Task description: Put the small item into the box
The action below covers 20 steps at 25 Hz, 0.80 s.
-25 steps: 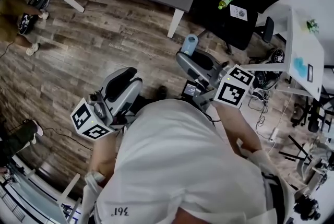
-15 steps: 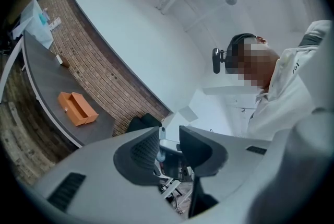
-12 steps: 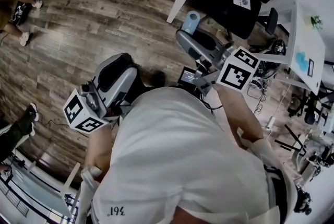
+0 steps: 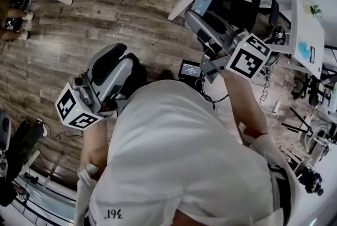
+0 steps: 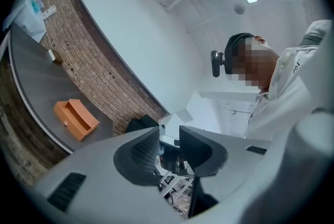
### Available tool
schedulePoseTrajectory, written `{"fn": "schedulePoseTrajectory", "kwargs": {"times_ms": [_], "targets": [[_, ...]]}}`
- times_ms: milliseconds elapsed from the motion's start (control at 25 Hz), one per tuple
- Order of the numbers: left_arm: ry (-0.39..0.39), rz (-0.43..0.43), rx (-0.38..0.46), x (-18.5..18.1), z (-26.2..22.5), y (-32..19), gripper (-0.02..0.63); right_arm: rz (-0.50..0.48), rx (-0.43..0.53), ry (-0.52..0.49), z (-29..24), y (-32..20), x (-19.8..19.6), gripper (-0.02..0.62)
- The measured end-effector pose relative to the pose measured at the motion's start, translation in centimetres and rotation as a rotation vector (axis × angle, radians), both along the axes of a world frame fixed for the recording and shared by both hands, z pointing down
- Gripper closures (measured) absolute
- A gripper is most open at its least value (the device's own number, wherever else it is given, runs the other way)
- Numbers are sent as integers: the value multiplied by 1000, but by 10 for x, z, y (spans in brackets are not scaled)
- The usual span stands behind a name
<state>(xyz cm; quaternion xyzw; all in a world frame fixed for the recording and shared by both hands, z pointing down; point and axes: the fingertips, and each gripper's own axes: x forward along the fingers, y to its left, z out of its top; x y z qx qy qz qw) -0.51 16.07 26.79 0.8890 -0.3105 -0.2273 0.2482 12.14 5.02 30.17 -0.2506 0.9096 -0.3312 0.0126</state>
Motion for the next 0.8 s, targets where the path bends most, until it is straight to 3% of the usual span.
{"fn": "schedulePoseTrajectory", "kwargs": {"times_ms": [360,800], "targets": [[13,65,21,-64,-5,-23,486,74,8,24,-5,-12,-53,497],[36,78,41,-103,-4,-33,486,82,16,50,-2,-23,-95,497]]}}
